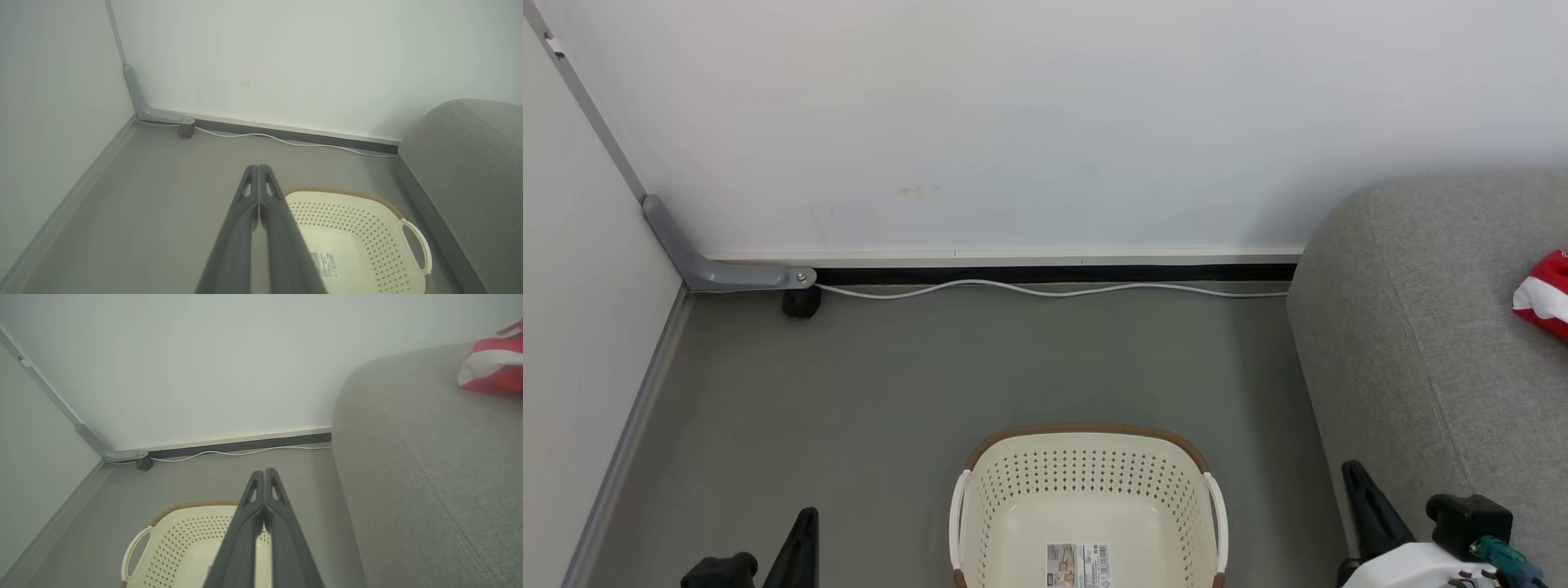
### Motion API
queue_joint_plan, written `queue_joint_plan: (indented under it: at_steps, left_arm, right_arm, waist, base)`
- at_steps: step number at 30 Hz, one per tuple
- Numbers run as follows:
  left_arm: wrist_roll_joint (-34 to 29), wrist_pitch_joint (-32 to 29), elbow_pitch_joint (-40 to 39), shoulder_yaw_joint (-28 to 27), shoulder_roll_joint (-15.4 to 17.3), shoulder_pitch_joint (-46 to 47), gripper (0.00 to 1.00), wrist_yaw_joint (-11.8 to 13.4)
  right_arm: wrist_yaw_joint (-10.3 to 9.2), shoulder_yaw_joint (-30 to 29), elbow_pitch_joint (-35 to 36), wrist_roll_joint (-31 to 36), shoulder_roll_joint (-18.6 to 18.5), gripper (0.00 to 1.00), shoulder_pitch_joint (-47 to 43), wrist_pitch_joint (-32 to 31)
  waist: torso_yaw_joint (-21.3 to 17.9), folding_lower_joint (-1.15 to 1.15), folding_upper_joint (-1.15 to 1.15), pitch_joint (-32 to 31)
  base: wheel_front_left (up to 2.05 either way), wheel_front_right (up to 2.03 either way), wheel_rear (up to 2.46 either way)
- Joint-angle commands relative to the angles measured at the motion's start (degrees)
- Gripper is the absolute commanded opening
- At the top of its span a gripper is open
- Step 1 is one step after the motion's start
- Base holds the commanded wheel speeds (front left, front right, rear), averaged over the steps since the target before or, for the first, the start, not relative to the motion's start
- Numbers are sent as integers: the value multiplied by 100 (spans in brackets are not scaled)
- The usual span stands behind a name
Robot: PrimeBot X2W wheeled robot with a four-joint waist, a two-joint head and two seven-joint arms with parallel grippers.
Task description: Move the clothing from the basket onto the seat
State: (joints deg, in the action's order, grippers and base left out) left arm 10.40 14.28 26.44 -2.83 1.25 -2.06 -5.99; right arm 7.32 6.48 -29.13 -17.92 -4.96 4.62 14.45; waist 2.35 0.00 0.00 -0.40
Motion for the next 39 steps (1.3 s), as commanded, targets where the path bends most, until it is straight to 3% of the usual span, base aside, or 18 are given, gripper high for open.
queue_joint_plan:
  at_steps: [1,4,9,39]
  left_arm:
    - [188,-60,-114,-51,66,146,0,-4]
    - [391,-114,-148,-59,68,157,0,-8]
    - [724,-182,-206,-55,72,170,0,-14]
    - [2828,-703,-510,-130,98,345,0,-52]
  right_arm:
    - [0,-53,136,-178,-46,0,173,-52]
    - [1,-84,178,-359,-40,0,165,-105]
    - [2,-131,235,-656,-30,0,161,-185]
    - [6,-457,596,-2565,37,0,160,-719]
  waist:
    - [-3,3,0,-1]
    - [-9,13,0,-10]
    - [-18,1,0,2]
    - [-80,0,0,19]
  base:
    - [0,0,0]
    - [0,0,0]
    - [0,0,0]
    - [0,0,0]
